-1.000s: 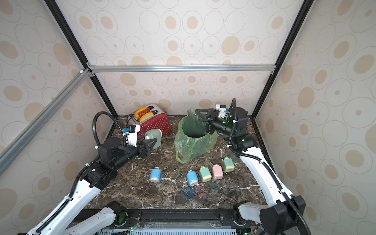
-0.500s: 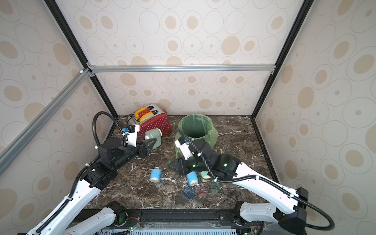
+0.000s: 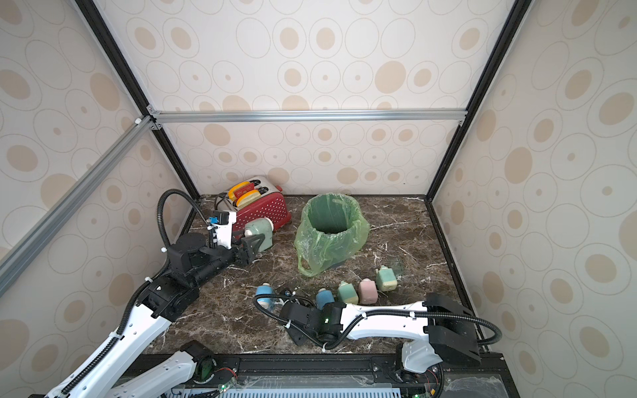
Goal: Take out the pencil sharpener tray and clean the shavings
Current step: Place the container at the center of the board.
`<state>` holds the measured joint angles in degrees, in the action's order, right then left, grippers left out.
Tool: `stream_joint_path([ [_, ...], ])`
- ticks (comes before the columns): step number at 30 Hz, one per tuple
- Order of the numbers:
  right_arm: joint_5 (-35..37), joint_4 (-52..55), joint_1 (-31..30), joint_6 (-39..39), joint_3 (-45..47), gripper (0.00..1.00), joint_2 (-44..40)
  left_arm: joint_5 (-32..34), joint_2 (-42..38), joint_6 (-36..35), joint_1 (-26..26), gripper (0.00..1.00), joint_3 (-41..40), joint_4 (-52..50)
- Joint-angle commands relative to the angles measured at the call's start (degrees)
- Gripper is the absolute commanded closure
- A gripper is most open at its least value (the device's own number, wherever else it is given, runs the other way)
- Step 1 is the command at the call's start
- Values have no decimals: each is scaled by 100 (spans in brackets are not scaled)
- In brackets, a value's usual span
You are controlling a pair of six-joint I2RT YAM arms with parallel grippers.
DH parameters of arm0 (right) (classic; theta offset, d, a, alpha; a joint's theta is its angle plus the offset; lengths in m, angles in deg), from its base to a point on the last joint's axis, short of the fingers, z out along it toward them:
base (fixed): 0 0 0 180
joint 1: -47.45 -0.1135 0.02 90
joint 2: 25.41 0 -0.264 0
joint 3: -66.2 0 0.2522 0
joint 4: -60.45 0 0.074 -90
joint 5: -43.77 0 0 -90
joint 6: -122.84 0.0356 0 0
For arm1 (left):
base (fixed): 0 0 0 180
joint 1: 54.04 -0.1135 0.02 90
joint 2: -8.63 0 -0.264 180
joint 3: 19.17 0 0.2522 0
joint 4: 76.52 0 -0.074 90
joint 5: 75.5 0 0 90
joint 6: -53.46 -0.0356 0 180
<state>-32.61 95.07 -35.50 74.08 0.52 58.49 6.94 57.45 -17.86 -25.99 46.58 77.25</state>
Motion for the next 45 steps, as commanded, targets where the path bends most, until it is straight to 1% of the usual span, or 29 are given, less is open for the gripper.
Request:
stream_joint_path([
  [1,-89,-262,-88,56,133,100,200,-14,6,57,-24,100,66,330],
  [4,-186,-273,-160,112,306,100,192,-10,12,57,-19,100,57,326],
  [10,-364,-414,-218,440,898,100,-180,-9,89,57,-21,100,57,340],
  [16,-17,-293,-247,911,1412,100,-637,-76,206,75,-19,100,48,412],
  [21,365,134,-247,1137,1498,100,-904,-115,282,83,-21,100,57,454],
  [23,361,91,-247,1068,1501,89,-925,-114,289,76,-19,100,57,456],
  [27,189,67,-247,835,1256,59,-638,-123,308,76,-19,100,57,449],
  [30,56,111,-266,672,971,50,-295,-132,304,75,-21,100,55,447],
  [33,-10,116,-308,537,759,43,-67,-140,304,66,-19,100,70,432],
  [37,54,230,-320,521,656,30,-17,-140,284,66,-23,100,67,422],
  [40,120,260,-318,533,719,23,-131,-148,290,66,-27,100,75,430],
  [41,148,275,-317,546,740,13,-166,-158,303,66,-24,100,75,430],
  [42,178,304,-317,569,759,7,-210,-169,312,66,-20,100,75,435],
  [43,192,308,-318,565,785,6,-269,-187,320,68,-26,100,77,441],
  [44,228,327,-320,570,793,0,-320,-199,329,67,-21,100,83,438],
  [45,269,347,-318,555,797,1,-398,-217,329,66,-23,100,86,445],
])
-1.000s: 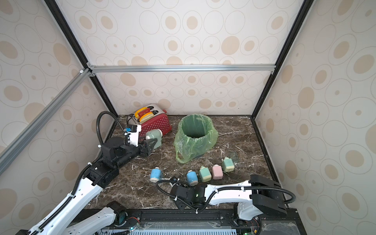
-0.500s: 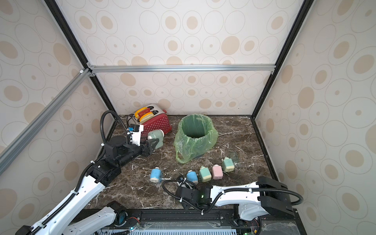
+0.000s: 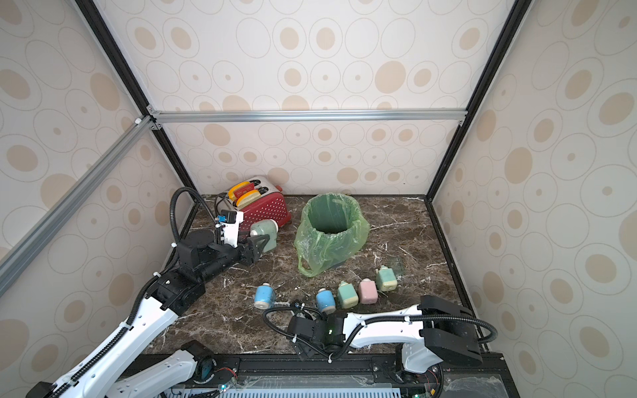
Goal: Take out the pencil sharpener tray and clean the shavings
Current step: Place the container at the center of the board, then place the pencil sharpener at the center of the board.
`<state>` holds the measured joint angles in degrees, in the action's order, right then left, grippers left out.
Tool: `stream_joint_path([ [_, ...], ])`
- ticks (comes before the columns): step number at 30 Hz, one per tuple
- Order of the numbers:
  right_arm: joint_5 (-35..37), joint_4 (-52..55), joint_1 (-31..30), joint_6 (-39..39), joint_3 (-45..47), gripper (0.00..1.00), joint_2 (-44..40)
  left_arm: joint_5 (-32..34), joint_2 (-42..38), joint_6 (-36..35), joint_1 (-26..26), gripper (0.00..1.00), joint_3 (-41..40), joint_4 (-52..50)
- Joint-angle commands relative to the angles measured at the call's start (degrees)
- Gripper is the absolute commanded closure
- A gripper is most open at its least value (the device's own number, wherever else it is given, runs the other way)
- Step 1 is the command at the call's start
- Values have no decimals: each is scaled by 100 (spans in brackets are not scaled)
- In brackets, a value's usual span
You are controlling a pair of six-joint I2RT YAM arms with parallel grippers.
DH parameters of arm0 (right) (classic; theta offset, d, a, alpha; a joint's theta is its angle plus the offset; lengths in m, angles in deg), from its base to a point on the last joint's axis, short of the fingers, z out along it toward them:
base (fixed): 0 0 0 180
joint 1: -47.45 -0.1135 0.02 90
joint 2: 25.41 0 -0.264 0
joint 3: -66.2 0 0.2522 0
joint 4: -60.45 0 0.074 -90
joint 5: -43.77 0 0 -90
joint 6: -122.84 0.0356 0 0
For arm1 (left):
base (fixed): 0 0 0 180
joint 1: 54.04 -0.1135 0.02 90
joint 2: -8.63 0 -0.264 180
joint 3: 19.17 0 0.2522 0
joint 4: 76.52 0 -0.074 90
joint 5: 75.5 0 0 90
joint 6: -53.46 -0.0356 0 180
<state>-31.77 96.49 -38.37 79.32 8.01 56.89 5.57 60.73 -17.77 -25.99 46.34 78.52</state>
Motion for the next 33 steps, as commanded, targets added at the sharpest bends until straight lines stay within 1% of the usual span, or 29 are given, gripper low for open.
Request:
stream_joint_path([
  [1,232,230,-32,-35,11,1,-336,-97,11,57,-22,100,117,317],
  [3,332,343,-31,-228,-166,1,-577,-143,11,59,-21,100,132,319],
  [5,581,646,-33,-423,-485,1,-796,-220,11,57,-20,100,156,324],
  [8,886,826,-6,-972,-815,1,-1154,-631,41,57,-26,100,165,452],
  [10,1103,752,89,-1282,-866,0,-1478,-1144,106,101,-19,100,156,646],
  [11,1312,747,119,-1310,-866,0,-1599,-1452,151,109,-26,100,167,739],
  [12,1395,640,180,-1405,-826,0,-1798,-1910,215,102,-20,100,195,852],
  [13,1277,541,329,-1460,-790,0,-2020,-2348,290,121,-22,100,236,972],
  [14,992,478,533,-1467,-764,0,-2229,-2730,345,193,-25,100,263,1093],
  [16,190,286,1109,-1440,-679,0,-2715,-3519,447,366,-12,100,275,1426],
  [18,-752,-2,1691,-1464,-556,0,-3248,-4376,558,740,33,100,238,2024],
  [20,-1364,-127,2031,-1529,-556,0,-3642,-4992,637,1003,181,100,228,2478],
  [22,-1905,-167,2257,-1652,-592,0,-3926,-5249,649,826,418,100,338,2305],
  [24,-2363,-168,2393,-1736,-673,0,-4162,-5390,655,488,638,100,477,1885],
  [27,-3053,-279,2527,-1838,-768,0,-4339,-5725,733,452,812,100,548,1839],
  [29,-3645,-378,2575,-1962,-859,0,-4381,-5997,795,463,932,100,598,1858],
  [33,-4378,-321,2614,-2115,-1162,0,-4330,-6267,828,418,1090,100,609,1827],
])
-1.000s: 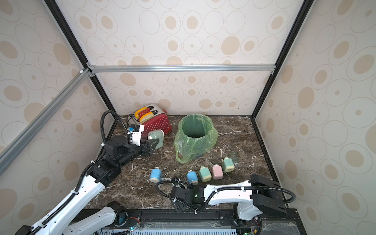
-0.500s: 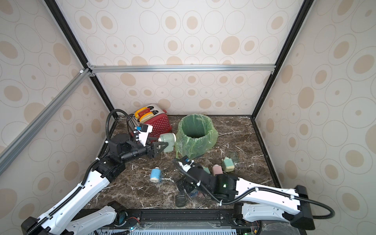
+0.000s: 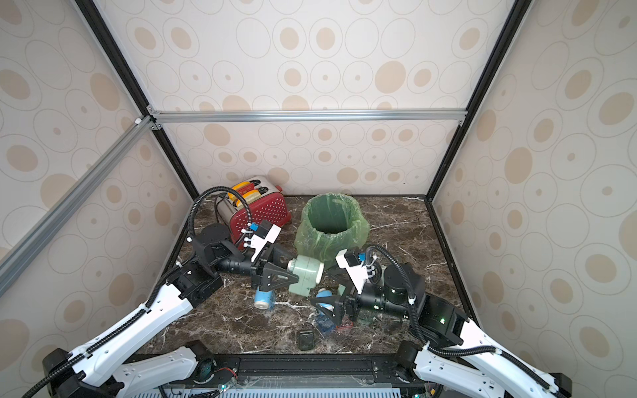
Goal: Take out the pencil sharpener tray and clean the shavings
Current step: Place the pencil sharpener at the center of the board.
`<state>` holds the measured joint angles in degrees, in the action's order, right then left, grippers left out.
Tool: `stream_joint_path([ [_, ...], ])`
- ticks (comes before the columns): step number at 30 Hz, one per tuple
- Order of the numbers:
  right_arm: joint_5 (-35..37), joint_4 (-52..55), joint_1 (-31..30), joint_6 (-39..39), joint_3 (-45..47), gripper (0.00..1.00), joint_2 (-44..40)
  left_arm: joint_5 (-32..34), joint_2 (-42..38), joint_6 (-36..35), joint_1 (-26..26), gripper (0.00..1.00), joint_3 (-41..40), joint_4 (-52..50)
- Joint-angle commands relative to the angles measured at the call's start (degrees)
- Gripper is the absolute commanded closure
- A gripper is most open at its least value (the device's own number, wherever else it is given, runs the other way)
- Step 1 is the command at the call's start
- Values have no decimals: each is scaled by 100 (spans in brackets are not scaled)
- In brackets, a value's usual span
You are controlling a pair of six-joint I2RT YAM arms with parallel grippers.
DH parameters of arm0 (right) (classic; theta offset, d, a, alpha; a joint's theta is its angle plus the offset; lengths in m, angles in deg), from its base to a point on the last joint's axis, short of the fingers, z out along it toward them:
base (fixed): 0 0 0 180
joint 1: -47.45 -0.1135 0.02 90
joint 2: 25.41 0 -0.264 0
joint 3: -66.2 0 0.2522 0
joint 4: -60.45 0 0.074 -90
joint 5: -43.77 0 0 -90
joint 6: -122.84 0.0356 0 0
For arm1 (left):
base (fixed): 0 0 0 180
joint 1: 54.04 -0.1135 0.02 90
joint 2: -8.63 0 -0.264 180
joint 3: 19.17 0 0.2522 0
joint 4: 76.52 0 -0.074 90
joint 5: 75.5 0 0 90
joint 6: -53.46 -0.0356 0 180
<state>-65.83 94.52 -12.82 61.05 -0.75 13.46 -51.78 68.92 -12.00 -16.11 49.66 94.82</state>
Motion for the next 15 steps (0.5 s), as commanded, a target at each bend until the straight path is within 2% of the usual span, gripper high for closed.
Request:
stream_joint_path([
  [1,-1186,-133,69,-294,-381,0,63,-543,7,-175,117,100,284,170],
  [5,-1658,-168,83,-237,-655,0,384,-586,19,-237,182,100,309,81],
  [15,-1938,-400,118,-211,-808,1,1077,-591,-34,-532,267,100,369,-300],
])
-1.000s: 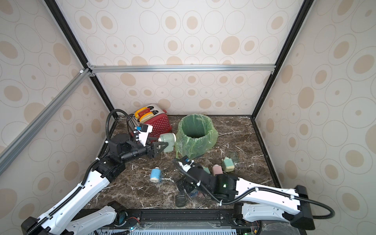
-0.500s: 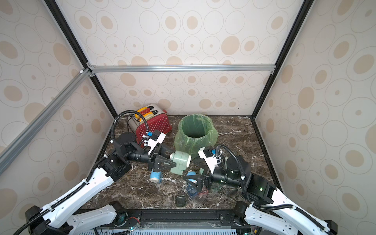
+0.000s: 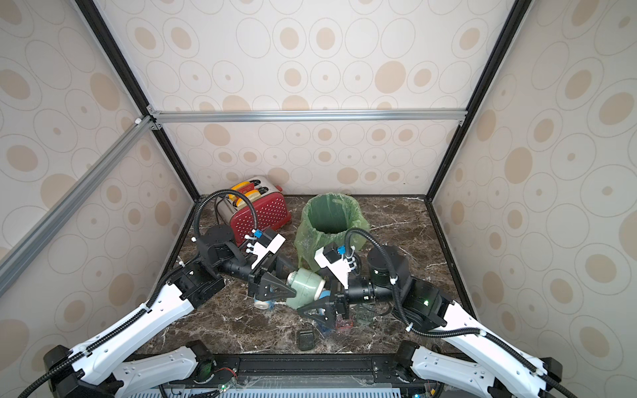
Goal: Take out the pencil sharpener tray and clean the shavings
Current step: Place the pencil sharpener at the center of the board.
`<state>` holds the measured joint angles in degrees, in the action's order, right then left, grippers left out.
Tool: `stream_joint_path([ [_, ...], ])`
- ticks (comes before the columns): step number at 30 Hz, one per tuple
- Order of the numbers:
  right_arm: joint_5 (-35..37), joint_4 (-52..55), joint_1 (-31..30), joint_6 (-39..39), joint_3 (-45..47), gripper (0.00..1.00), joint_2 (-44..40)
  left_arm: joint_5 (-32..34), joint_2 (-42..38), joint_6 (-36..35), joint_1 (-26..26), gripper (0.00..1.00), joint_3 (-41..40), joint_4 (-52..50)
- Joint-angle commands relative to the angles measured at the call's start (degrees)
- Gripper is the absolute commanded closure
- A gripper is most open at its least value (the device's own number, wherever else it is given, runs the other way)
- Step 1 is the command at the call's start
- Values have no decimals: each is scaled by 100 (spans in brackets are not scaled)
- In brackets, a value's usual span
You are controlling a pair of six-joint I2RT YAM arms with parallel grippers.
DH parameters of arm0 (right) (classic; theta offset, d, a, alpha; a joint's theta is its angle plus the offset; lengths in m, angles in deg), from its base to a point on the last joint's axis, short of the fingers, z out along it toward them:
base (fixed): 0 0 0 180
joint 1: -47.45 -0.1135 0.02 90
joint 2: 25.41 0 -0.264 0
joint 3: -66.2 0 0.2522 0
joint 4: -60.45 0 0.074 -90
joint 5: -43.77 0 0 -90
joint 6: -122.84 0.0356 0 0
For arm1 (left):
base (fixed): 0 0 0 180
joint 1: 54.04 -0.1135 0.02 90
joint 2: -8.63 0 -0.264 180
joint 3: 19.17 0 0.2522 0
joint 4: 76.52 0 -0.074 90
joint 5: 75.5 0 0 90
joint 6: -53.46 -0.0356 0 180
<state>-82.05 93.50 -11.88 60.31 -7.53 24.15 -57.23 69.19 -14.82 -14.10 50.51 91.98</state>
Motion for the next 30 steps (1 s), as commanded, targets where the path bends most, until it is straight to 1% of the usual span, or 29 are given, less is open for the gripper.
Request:
stream_joint_path([
  [1,-316,-311,31,-138,-153,3,28,-36,-53,-280,66,100,295,-64],
  [4,-316,-334,35,-131,-147,12,67,49,-9,-386,68,100,348,-241],
  [7,-321,-336,61,-110,-122,28,72,150,5,-600,66,100,432,-542],
  [9,-305,-298,91,-121,-107,36,61,152,-16,-660,67,100,437,-606],
  [10,-263,-273,104,-120,-86,39,33,330,-28,-680,66,100,437,-621],
  [11,-262,-286,138,-110,-53,40,2,351,-44,-698,71,100,437,-645],
  [13,-254,-326,178,-109,24,47,-57,439,-57,-761,66,100,455,-720],
  [14,-214,-337,198,-118,60,50,-84,501,-66,-792,67,93,463,-773],
  [16,-144,-371,211,-174,151,57,-123,633,-85,-813,57,58,478,-832],
  [17,-107,-381,206,-204,191,60,-114,719,-92,-811,62,36,481,-856],
  [18,-62,-379,211,-233,238,62,-97,859,-105,-821,44,18,493,-907],
  [19,-43,-355,207,-270,309,64,-42,1052,-122,-822,23,2,507,-974],
  [21,-45,-282,210,-350,410,65,154,1455,-173,-704,-133,1,516,-1000],
  [23,-37,-403,173,-326,579,70,423,1823,-245,-256,-542,1,409,-712],
  [24,40,-548,124,-292,697,72,524,2021,-281,-67,-754,1,353,-606],
  [25,235,-795,20,-245,866,72,607,2370,-318,86,-956,1,324,-597],
  [27,852,-1153,-299,-287,1128,72,765,3078,-391,244,-1296,1,288,-731],
  [28,1329,-1229,-499,-363,1214,72,875,3423,-415,319,-1471,1,304,-869],
  [30,2262,-1235,-875,-480,1269,72,1195,3826,-422,605,-1904,1,282,-1021],
])
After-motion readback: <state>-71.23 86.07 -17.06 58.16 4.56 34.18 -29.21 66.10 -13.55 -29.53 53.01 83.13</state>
